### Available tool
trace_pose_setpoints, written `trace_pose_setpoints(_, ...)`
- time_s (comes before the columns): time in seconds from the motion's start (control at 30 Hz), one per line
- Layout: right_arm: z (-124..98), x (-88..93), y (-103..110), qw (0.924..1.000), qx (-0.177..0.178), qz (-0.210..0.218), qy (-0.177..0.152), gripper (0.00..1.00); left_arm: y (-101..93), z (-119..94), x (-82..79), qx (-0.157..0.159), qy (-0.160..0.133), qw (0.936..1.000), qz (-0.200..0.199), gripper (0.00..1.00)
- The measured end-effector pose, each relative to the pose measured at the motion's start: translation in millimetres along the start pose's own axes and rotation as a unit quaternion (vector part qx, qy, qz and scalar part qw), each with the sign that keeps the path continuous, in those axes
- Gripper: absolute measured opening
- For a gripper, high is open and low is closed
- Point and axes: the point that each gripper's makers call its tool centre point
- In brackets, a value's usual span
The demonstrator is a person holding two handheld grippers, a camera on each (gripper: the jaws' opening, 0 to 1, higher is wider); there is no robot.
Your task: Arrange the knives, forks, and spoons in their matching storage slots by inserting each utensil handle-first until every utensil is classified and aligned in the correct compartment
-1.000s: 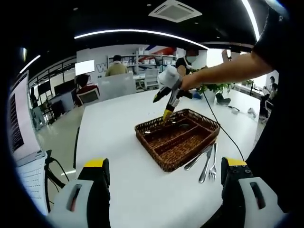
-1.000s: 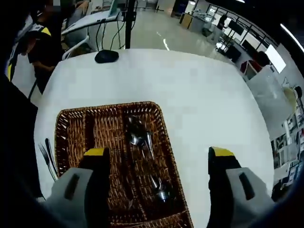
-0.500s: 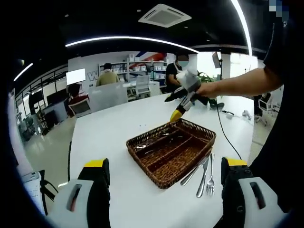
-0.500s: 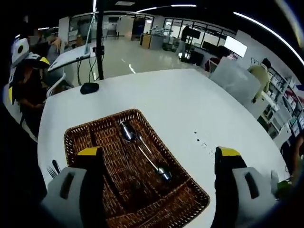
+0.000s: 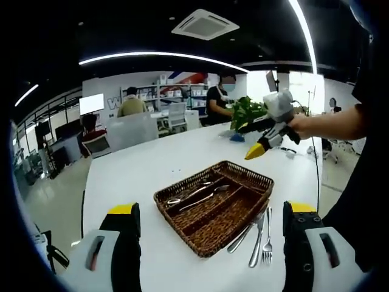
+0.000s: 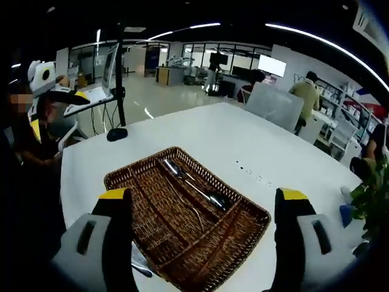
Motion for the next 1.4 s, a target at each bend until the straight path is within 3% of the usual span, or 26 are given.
trace_pose_setpoints(0.23, -42.5, 4.4, -1.7, 0.9992, 0.020, 0.031, -0.014, 1.00, 1.2, 5.5, -7.7, -0.008, -0.013, 0.9999, -0.006, 0.99)
trace_pose_setpoints(0.53, -79.2, 8.0, -6.9, 0.9966, 0.049, 0.057, -0.034, 1.00, -3.4, 2.6, -17.2, -0.024, -0.018, 0.9995, 0.005, 0.99)
trace_pose_setpoints(0.97, -109.6, 31.4, -10.5, 0.9964, 0.058, 0.057, -0.024, 1.00, -8.8, -0.9, -13.6, -0.025, -0.002, 0.9997, 0.008, 0.99)
trace_pose_setpoints(1.4, -124.5, 36.6, -26.0, 0.9959, 0.060, 0.064, -0.023, 1.00, -23.7, 14.4, -12.6, -0.013, 0.015, 0.9995, 0.023, 0.99)
Point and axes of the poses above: the point that each gripper's makers call its tool centre point, and the gripper's own axes: z roughly forward along the fingers, y roughly to its left, x roughly out of its underside, and after that the axes turned 7 degrees about x, right-handed
